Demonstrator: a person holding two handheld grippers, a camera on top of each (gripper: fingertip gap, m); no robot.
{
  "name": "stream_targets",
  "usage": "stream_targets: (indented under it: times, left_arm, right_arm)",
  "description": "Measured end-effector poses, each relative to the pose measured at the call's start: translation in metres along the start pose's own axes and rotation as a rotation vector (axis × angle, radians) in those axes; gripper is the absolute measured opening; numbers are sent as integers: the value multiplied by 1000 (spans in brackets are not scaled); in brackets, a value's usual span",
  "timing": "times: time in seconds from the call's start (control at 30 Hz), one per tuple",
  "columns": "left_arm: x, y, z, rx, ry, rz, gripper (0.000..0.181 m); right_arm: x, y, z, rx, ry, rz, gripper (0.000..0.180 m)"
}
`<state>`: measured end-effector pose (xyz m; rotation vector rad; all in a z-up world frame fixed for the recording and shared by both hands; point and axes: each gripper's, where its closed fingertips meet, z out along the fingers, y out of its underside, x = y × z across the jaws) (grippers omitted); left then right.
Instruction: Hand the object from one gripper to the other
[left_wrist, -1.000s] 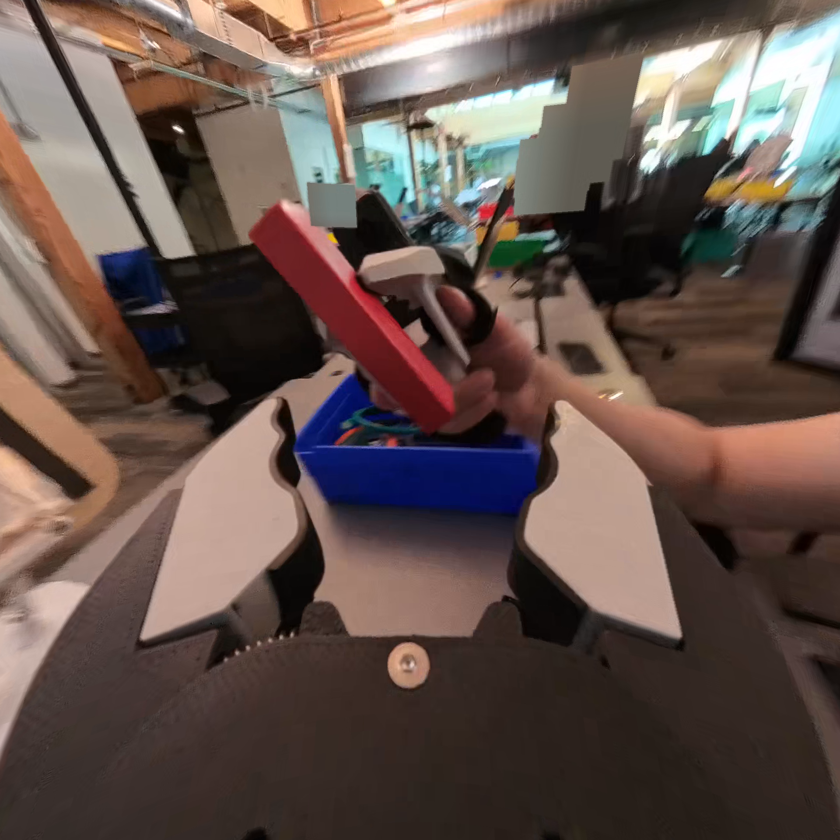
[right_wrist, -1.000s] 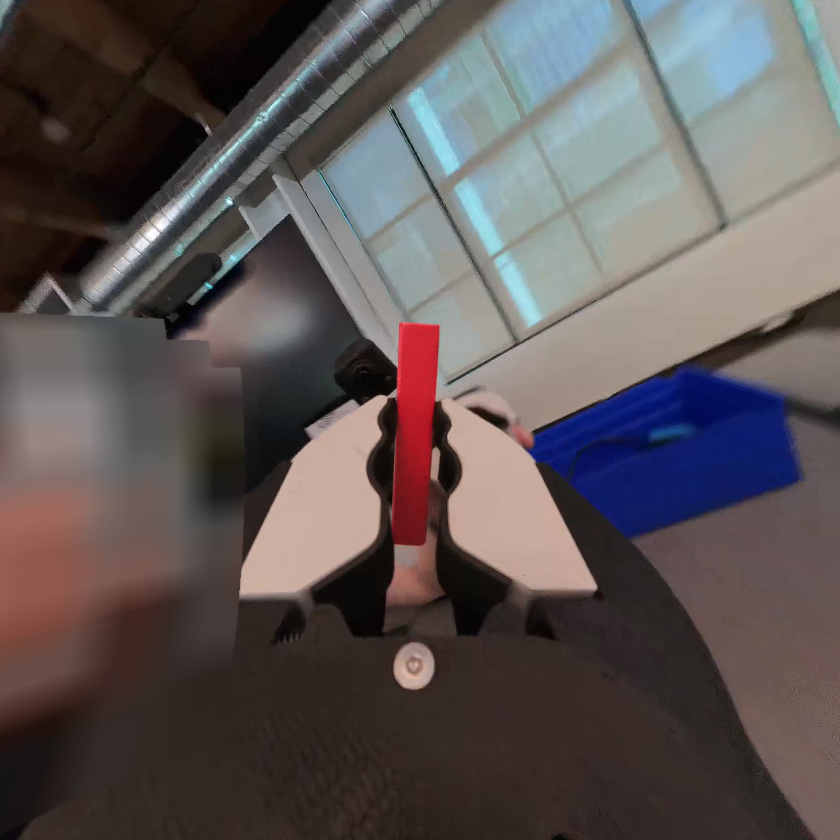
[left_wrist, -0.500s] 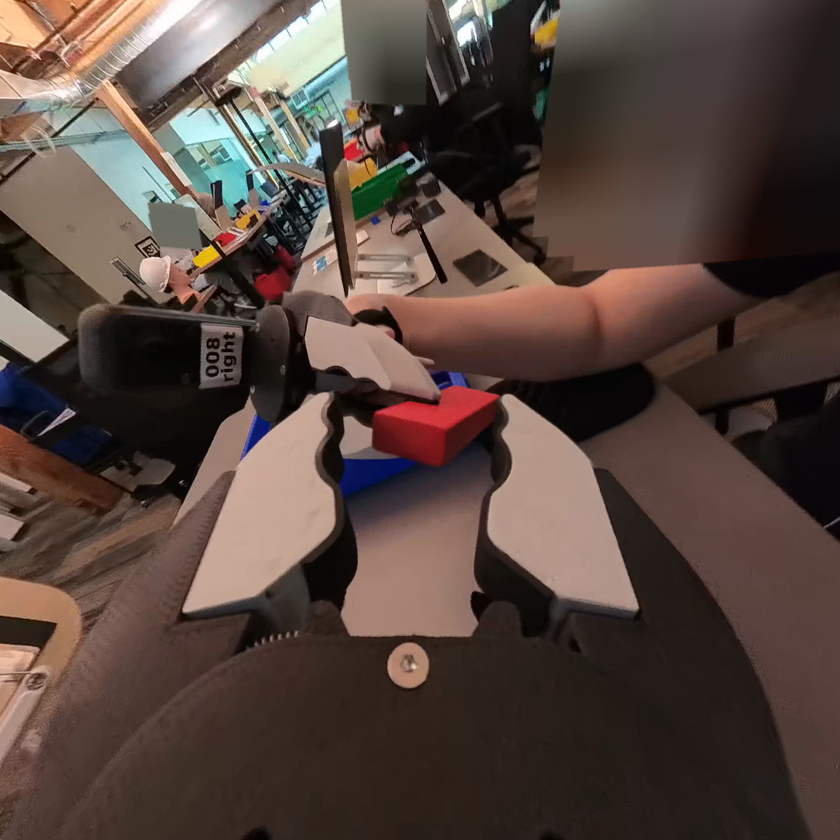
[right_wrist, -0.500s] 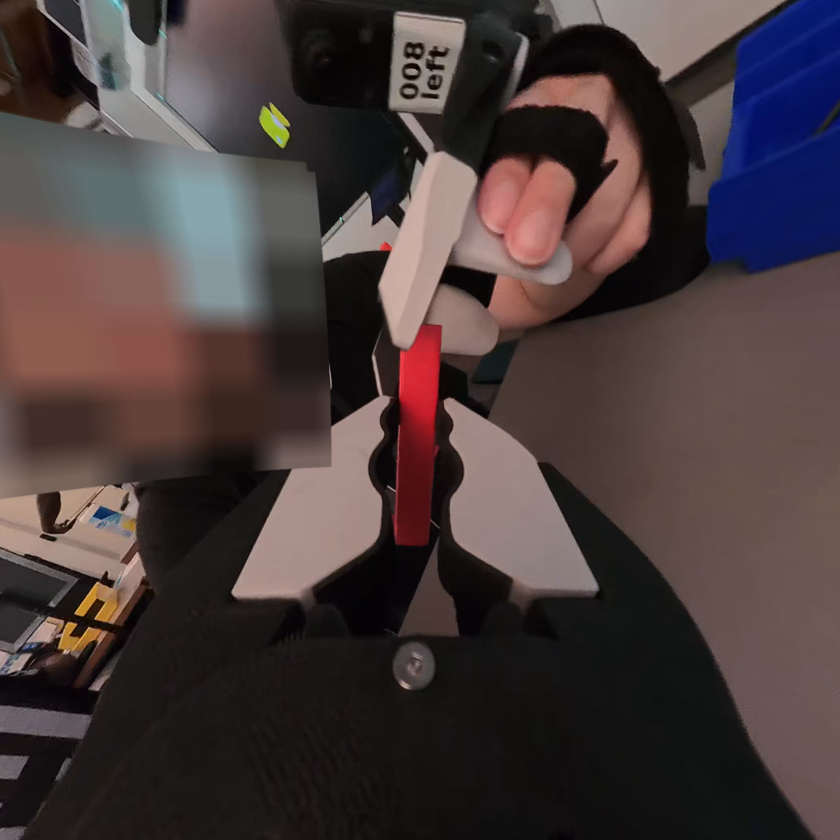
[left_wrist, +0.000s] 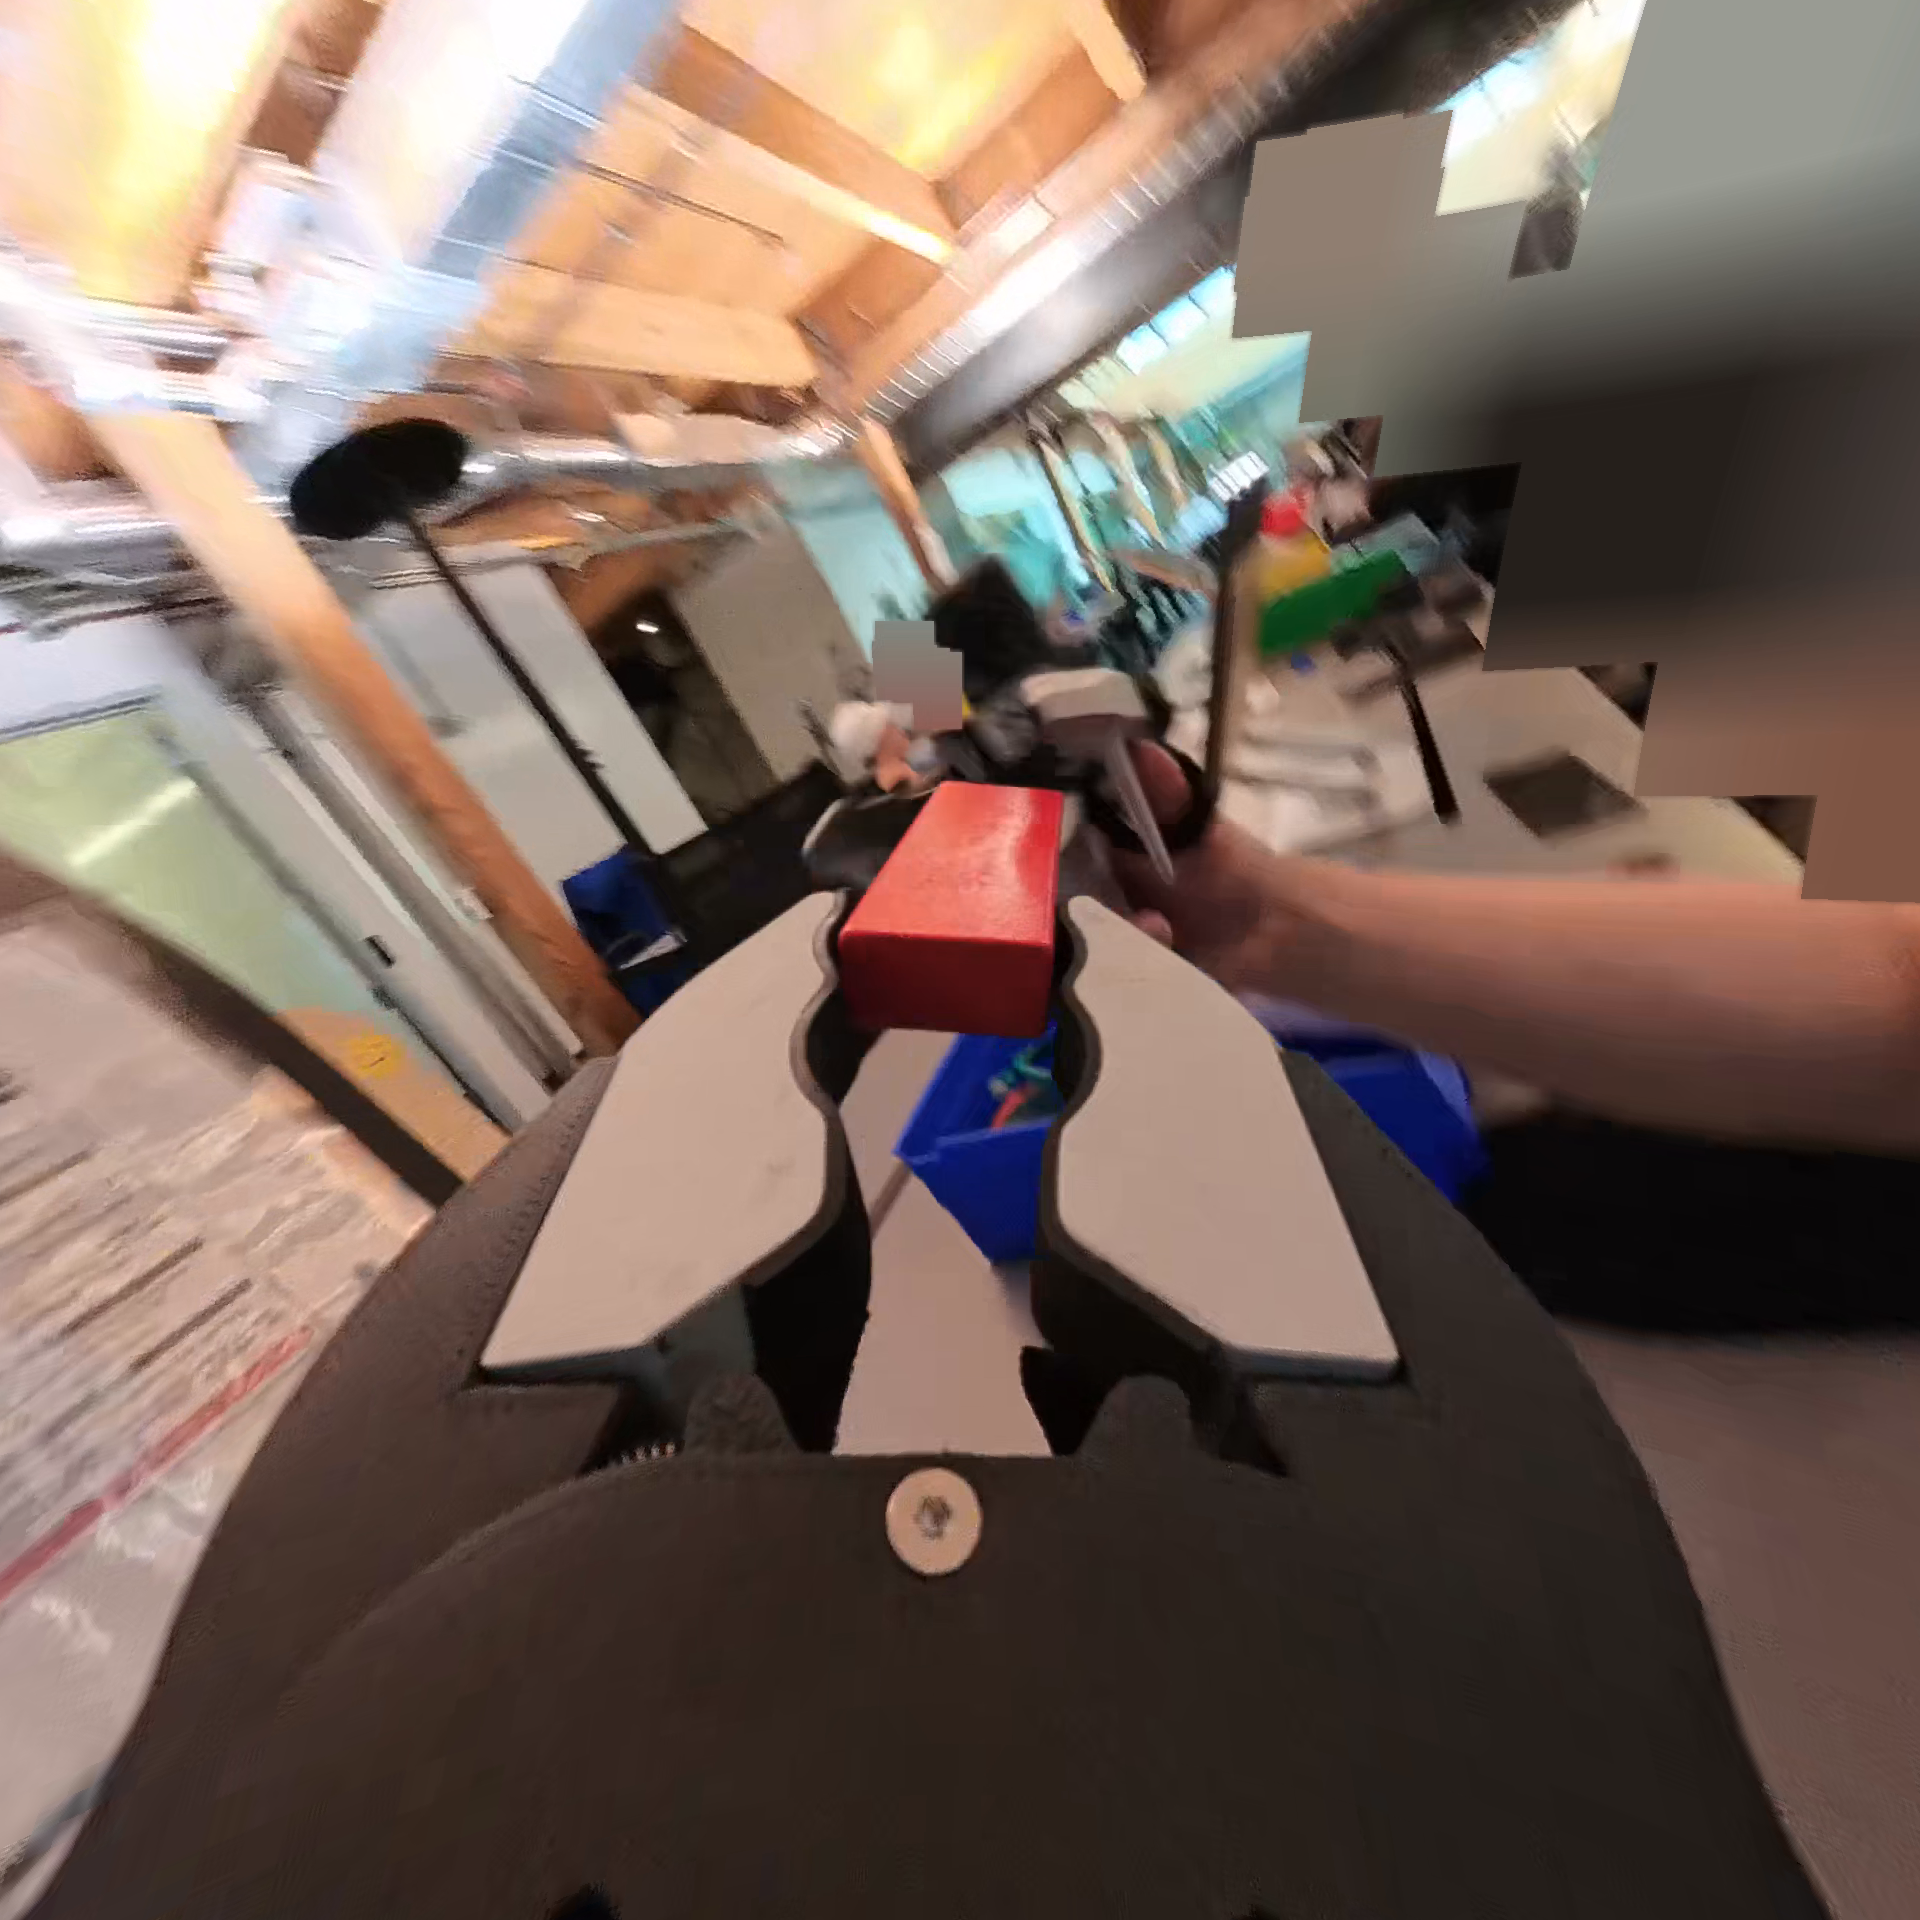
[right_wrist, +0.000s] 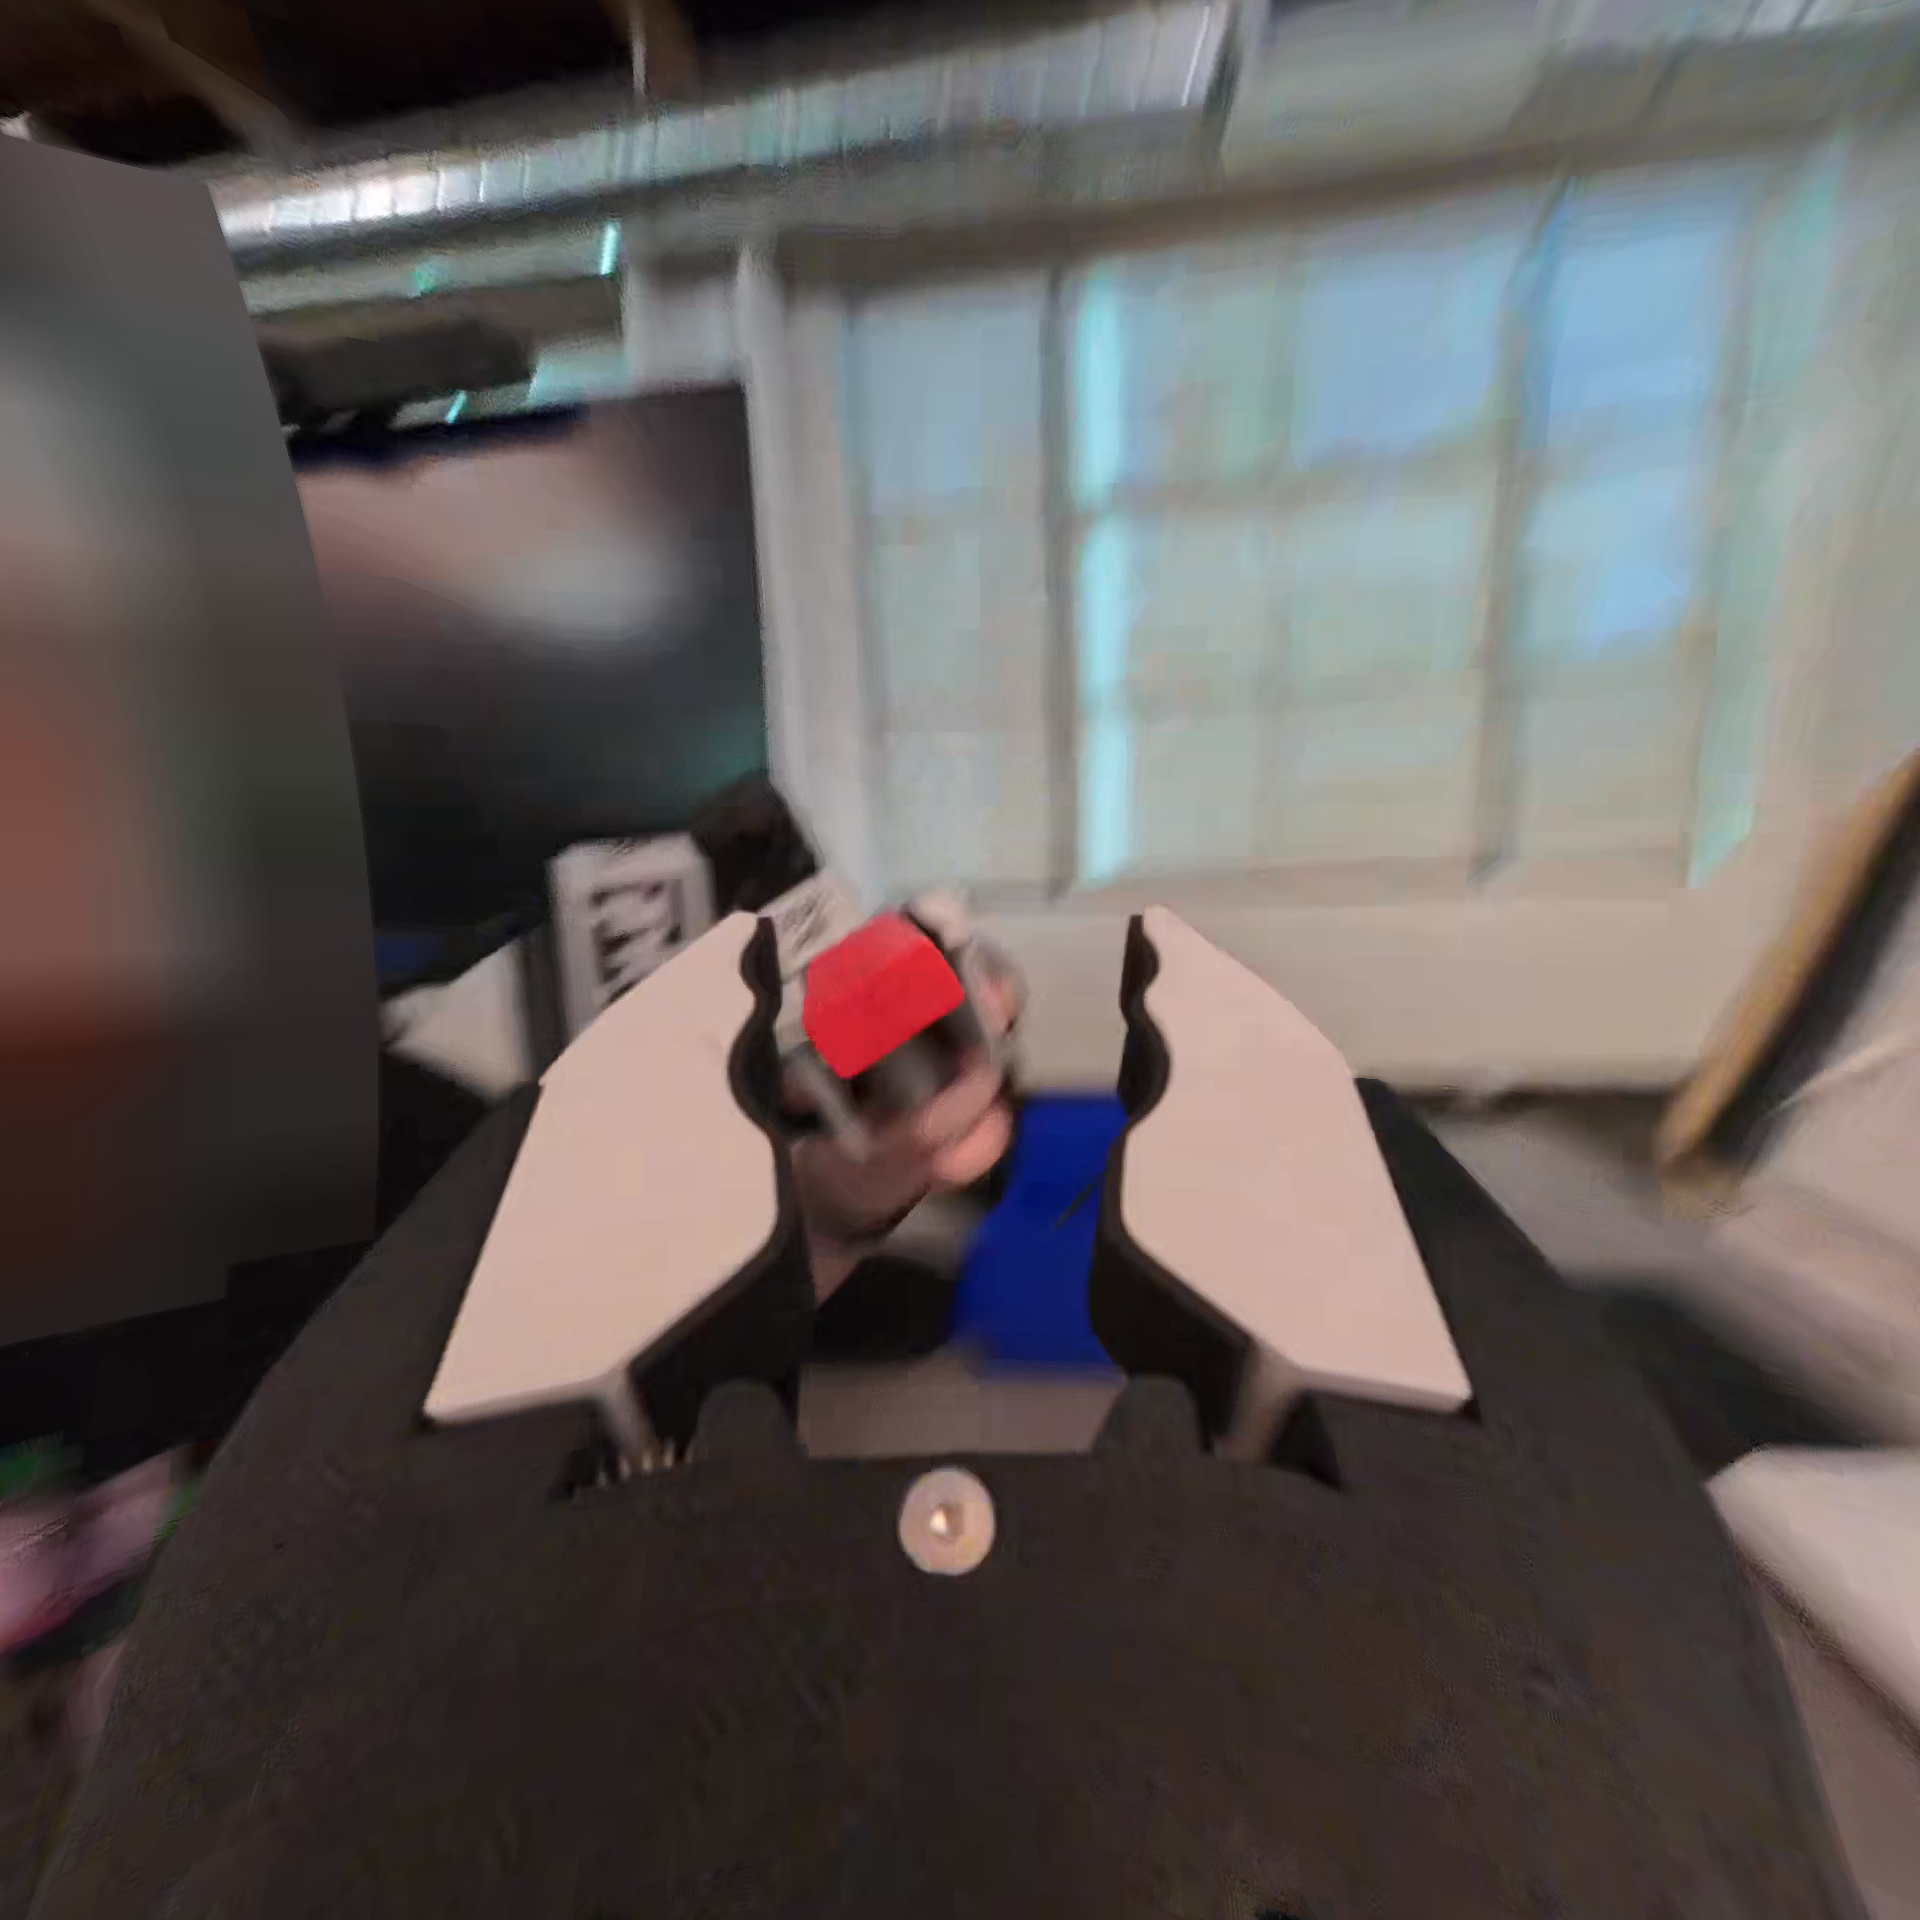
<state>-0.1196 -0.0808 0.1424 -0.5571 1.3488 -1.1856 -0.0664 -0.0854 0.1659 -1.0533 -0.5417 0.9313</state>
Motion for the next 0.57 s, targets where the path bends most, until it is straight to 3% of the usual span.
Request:
stream_targets:
  times: [0.07, 0.1, 0.27, 0.33, 0.4, 0.57]
  left_arm:
    - [-14, -6, -3, 69, -87, -82, 34]
    - [-17, -8, -3, 92, -116, -120, 34]
    - [-8, -11, 1, 143, -107, -257, 34]
    - [-3, -14, 3, 163, -84, -295, 34]
    - [-1, -15, 3, 163, -70, -336, 34]
    - [11, -13, 8, 141, 24, -341, 35]
  right_arm:
    - [1, -28, -13, 249, 126, -215, 62]
    - [-3, -32, -15, 313, 150, -280, 57]
    - [-13, -5, 21, 208, 60, -107, 68]
    - [-20, 5, 31, 187, -1, -37, 60]
    - [-23, 10, 34, 166, -26, -33, 36]
    - [-25, 6, 31, 96, -83, 99, 34]
